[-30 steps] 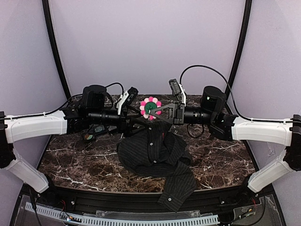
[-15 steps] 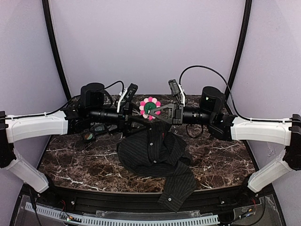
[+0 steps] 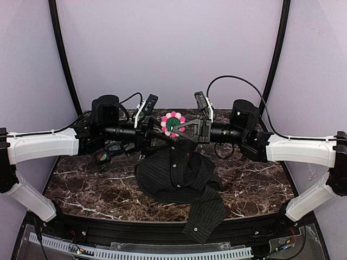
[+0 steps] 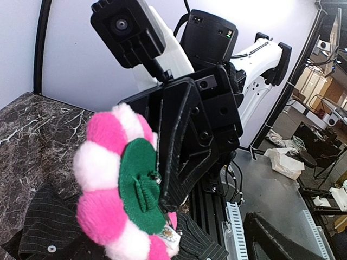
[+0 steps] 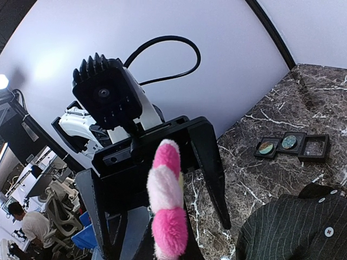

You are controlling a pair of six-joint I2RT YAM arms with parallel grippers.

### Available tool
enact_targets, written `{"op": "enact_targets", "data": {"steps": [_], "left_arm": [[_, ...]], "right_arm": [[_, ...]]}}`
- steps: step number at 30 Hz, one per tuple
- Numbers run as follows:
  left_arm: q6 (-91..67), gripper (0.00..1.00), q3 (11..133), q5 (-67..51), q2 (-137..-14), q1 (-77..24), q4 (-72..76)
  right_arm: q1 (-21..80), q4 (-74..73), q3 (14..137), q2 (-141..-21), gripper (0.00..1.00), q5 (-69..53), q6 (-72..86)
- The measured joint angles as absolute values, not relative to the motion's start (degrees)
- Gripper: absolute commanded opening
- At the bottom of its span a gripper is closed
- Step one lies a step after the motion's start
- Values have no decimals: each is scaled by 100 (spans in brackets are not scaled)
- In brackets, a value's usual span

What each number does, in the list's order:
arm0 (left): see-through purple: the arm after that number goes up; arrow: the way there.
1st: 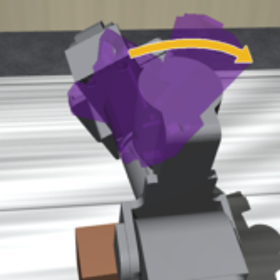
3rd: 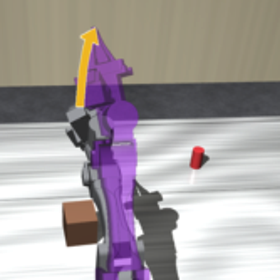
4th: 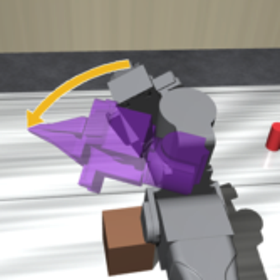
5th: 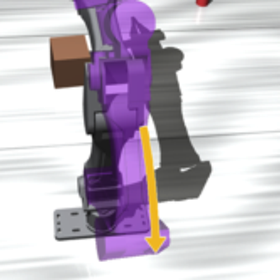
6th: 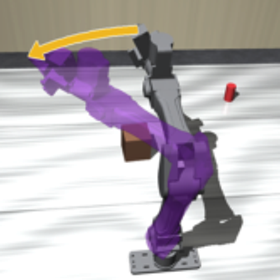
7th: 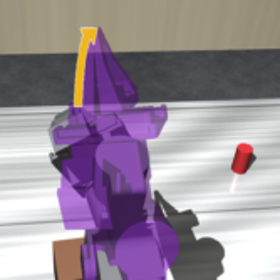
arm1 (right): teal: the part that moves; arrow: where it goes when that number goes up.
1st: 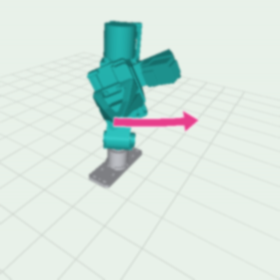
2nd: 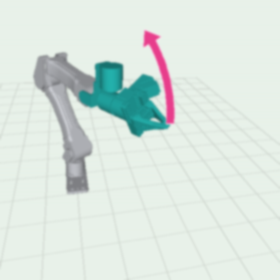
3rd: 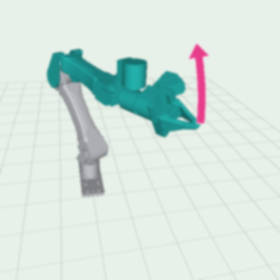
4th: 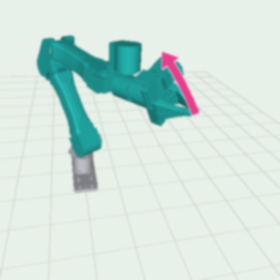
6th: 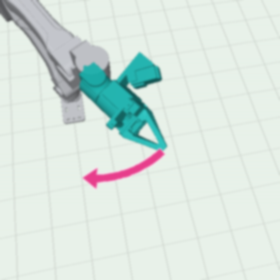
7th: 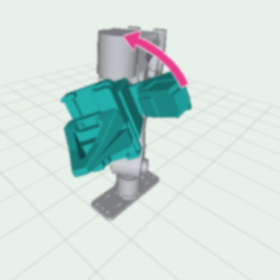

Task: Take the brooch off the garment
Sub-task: Close the brooch.

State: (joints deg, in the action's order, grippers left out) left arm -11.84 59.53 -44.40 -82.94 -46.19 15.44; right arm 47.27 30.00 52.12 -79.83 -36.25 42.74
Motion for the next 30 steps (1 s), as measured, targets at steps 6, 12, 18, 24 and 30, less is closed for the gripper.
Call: {"op": "enact_targets", "data": {"steps": [6,12,18,24,30], "left_arm": [[-864,90,5721,-3876,-8047,-4576,1404],[-342,85,5415,-2952,-7699,-4552,1096],[-5,82,5389,-2530,-7708,-4550,882],[12,85,5470,-2714,-7887,-4550,867],[-148,86,5516,-3074,-8023,-4550,937]], "right_arm": [[4729,3000,5210,-7981,0,-3621,4278],[4729,3009,5210,-7942,0,-3632,4289],[4731,3022,5210,-7940,0,-3680,4340],[4801,3048,5210,-7940,0,-3728,4364],[4831,3151,5212,-7990,0,-3750,4394]]}}
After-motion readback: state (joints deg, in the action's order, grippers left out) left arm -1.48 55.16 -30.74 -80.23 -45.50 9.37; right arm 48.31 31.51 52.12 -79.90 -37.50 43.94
